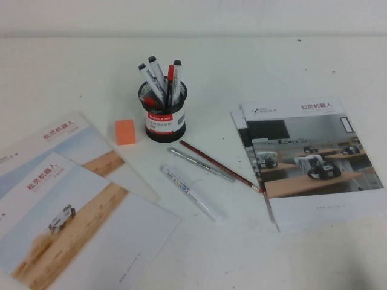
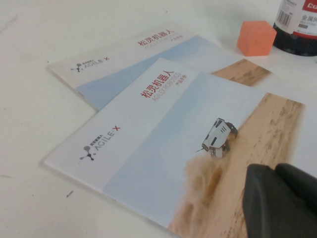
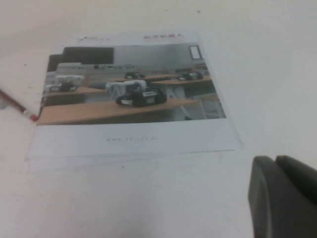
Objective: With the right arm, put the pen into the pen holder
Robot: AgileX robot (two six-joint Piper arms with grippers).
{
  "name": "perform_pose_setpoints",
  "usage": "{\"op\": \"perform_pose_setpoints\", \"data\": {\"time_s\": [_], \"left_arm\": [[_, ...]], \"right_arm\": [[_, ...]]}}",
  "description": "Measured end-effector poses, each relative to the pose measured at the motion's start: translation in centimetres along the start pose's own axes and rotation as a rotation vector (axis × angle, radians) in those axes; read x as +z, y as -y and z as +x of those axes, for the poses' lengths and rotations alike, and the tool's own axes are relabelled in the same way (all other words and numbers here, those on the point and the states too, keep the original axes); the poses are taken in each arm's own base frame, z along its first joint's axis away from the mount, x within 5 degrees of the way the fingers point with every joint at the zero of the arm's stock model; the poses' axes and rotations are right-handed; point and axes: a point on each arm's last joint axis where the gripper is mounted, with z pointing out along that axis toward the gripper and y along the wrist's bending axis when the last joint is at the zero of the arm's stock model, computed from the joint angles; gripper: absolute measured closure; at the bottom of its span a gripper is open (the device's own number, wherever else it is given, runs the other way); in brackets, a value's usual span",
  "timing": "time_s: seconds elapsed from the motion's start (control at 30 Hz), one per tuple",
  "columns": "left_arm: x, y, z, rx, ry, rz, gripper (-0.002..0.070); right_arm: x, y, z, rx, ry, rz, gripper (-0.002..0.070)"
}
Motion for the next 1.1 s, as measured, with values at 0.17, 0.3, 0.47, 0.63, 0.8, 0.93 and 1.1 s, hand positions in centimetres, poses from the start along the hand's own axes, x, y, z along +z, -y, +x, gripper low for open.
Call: {"op": "perform_pose_setpoints", "data": {"time_s": [0.17,0.3,0.47,0.63,0.8,0.93,1.1], "left_arm": [[0.00,0.00,0.00,0.000,0.000,0.000,0.0676],[0.00,0.00,0.00,0.000,0.000,0.000,0.0676],[0.00,0.00,0.00,0.000,0.000,0.000,0.0676],[0.00,0.00,0.00,0.000,0.000,0.000,0.0676],[0.00,0.00,0.00,0.000,0.000,0.000,0.0676],[0.00,0.00,0.00,0.000,0.000,0.000,0.0676],[0.00,0.00,0.00,0.000,0.000,0.000,0.0676]], "right_arm": [[-0.02,-0.32,-0.01,0.026,0.001,-0.035,0.0695],[-0.02,-0.43,-0.01,0.152,-0.001,-0.047,0.0695],[-0.02,-0.43,0.01,0.187,-0.004,-0.047,0.0695],[-0.02,-0.43,0.02,0.189,-0.006,-0.047,0.0695],[-0.02,-0.43,0.02,0.189,-0.006,-0.047,0.0695],[-0.02,-0.43,0.02,0.189,-0.006,-0.047,0.0695],[-0.02,-0.43,0.02,0.189,-0.006,-0.047,0.0695]]}}
